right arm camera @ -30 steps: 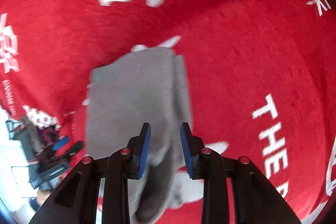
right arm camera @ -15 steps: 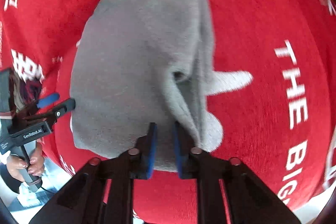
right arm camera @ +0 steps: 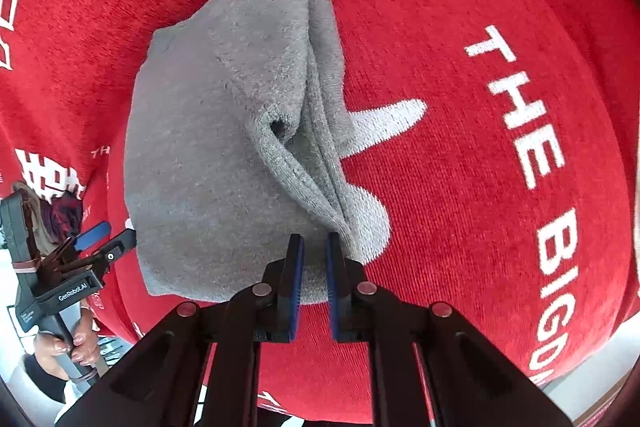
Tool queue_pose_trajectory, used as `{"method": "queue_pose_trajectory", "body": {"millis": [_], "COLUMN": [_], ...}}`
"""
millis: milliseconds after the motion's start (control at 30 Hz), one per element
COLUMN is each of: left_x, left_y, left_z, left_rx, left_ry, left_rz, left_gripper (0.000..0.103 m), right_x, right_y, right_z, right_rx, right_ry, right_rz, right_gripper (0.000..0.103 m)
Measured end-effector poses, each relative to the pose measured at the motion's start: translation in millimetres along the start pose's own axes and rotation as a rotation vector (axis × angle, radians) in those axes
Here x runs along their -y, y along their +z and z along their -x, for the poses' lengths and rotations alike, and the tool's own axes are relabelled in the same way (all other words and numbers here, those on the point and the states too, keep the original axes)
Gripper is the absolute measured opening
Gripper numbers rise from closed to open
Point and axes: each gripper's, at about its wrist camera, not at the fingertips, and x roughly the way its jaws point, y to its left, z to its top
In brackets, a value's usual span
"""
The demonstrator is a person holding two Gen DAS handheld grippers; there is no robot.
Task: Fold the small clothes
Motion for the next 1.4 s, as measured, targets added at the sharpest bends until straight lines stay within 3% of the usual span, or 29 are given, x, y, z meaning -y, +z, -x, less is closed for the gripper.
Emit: {"method": "queue_pose_trajectory", "body": {"millis": [233,300,333,367,600,633,700,733,767,1000,1033,1067,1133,1200,1400], "left_x": [-4.5,-5.3,-5.4,-6.0,-15.1,-15.3,-15.0,-14.0,-13.1,-11.3,-11.5,-11.6,-12.4,-10.2,1.6], "left_y": [5.2,8.7,10.2,11.8,30.6,33.8,42.6,46.4,50.2,69.6,71.9,74.0,77.1,80.0,86.9], "left_z": [5.7,6.2,6.1,5.0,8.2,8.5,10.1,10.1,10.2,0.5,-2.2,-4.3,-3.7,-2.5,-6.6], "left_rx": [-0.002,-0.001,-0.001,-0.006,0.045,0.049,0.06,0.061,0.063,0.034,0.025,0.02,0.03,0.038,0.024], "left_ry": [0.002,-0.002,-0.003,-0.004,-0.068,-0.07,-0.058,-0.057,-0.056,-0.052,-0.032,-0.013,-0.002,0.002,-0.021], "left_rz": [0.01,0.017,0.022,0.027,0.114,0.121,0.126,0.124,0.123,0.18,0.189,0.197,0.215,0.212,0.179], "left_gripper": [0.095,0.095,0.095,0.095,0.095,0.103,0.103,0.103,0.103,0.103,0.103,0.103,0.103,0.103,0.103], "right_x": [-7.7,-8.4,-9.1,-9.5,-5.6,-4.8,-1.3,-0.5,-0.2,3.1,1.0,-3.4,-14.7,-15.9,7.3], "right_y": [10.2,16.6,20.6,25.2,65.6,71.2,80.9,85.2,90.2,112.9,115.5,118.1,120.2,121.2,127.0], "right_z": [25.9,33.0,35.8,38.4,23.6,18.3,8.7,5.3,0.9,-11.2,-13.1,-12.9,-3.7,1.8,-18.1], "right_rx": [0.045,0.069,0.083,0.103,0.118,0.106,0.08,0.071,0.059,0.035,0.028,0.024,0.059,0.073,0.02], "right_ry": [-0.026,-0.019,-0.019,-0.015,0.033,0.035,0.047,0.064,0.072,0.144,0.158,0.162,0.151,0.118,0.107], "right_rz": [-0.015,-0.02,-0.022,-0.022,-0.066,-0.075,-0.101,-0.105,-0.106,-0.108,-0.096,-0.069,0.017,0.063,0.025], "right_gripper": [0.023,0.04,0.056,0.06,0.06,0.06,0.055,0.038,0.034,0.033,0.018,0.018,0.016,0.008,0.008]}}
